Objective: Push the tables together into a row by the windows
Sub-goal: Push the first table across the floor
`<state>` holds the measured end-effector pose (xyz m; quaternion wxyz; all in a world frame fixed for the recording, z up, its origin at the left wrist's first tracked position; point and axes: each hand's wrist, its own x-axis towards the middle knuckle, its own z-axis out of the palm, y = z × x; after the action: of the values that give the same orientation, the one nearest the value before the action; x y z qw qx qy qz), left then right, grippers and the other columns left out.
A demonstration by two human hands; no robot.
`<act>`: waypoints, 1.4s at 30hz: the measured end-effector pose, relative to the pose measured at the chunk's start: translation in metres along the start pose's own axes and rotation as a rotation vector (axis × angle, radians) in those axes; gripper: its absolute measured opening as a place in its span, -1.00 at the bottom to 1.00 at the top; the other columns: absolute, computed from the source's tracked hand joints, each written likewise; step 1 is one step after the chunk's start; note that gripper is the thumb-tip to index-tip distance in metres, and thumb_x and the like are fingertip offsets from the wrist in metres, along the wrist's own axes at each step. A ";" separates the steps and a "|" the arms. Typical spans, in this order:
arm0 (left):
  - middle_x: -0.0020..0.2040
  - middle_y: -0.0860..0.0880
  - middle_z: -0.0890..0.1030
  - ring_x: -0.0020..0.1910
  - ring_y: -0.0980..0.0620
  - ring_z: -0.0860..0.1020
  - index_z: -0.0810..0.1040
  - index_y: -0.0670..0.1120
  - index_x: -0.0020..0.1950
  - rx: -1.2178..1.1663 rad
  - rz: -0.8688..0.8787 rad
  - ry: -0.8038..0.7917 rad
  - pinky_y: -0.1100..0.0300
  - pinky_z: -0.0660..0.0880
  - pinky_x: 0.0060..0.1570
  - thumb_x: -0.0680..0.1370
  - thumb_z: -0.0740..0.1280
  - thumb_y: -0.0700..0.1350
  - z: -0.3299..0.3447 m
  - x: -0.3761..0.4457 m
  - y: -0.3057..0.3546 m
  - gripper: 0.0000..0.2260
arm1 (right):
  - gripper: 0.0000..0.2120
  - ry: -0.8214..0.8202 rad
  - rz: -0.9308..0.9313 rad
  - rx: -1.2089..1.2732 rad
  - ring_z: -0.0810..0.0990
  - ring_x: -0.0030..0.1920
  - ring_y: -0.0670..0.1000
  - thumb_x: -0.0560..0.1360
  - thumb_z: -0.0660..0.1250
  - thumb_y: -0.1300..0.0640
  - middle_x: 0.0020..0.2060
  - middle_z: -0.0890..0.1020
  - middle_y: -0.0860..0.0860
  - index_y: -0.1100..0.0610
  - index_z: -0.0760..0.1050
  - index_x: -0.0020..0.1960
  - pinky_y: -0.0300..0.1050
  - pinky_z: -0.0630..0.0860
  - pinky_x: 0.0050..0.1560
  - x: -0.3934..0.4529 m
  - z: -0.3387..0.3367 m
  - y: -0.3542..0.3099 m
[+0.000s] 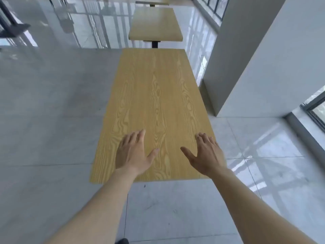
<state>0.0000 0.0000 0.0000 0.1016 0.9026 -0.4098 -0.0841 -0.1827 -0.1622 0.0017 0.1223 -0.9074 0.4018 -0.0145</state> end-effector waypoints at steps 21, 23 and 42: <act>0.64 -0.05 0.23 0.65 -0.06 0.10 0.19 -0.12 0.64 0.024 0.053 0.104 -0.07 0.03 0.63 0.62 0.00 0.36 0.196 0.014 -0.076 -0.25 | -0.25 0.142 -0.135 -0.045 0.13 0.64 0.15 0.67 -0.01 -0.29 0.59 0.30 0.19 0.28 0.23 0.59 0.10 0.07 0.64 0.023 0.208 0.024; 0.63 -0.05 0.26 0.65 -0.06 0.12 0.21 -0.12 0.64 0.036 0.053 0.123 -0.10 0.08 0.62 0.63 0.01 0.34 0.200 0.016 -0.076 -0.27 | -0.26 0.167 -0.140 -0.037 0.14 0.64 0.15 0.67 0.00 -0.27 0.58 0.31 0.18 0.28 0.25 0.58 0.10 0.08 0.64 0.027 0.214 0.026; 0.60 -0.04 0.33 0.62 -0.09 0.21 0.29 -0.13 0.61 0.076 0.050 0.160 -0.15 0.35 0.47 0.61 0.09 0.28 0.200 0.020 -0.076 -0.31 | -0.31 0.252 -0.159 -0.050 0.23 0.61 0.21 0.63 0.12 -0.19 0.55 0.37 0.21 0.32 0.33 0.53 0.15 0.14 0.62 0.033 0.219 0.029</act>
<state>0.0203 0.0108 -0.2137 0.1016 0.8992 -0.4256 0.0065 -0.1540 -0.1590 -0.2199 0.0469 -0.9301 0.3411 -0.1280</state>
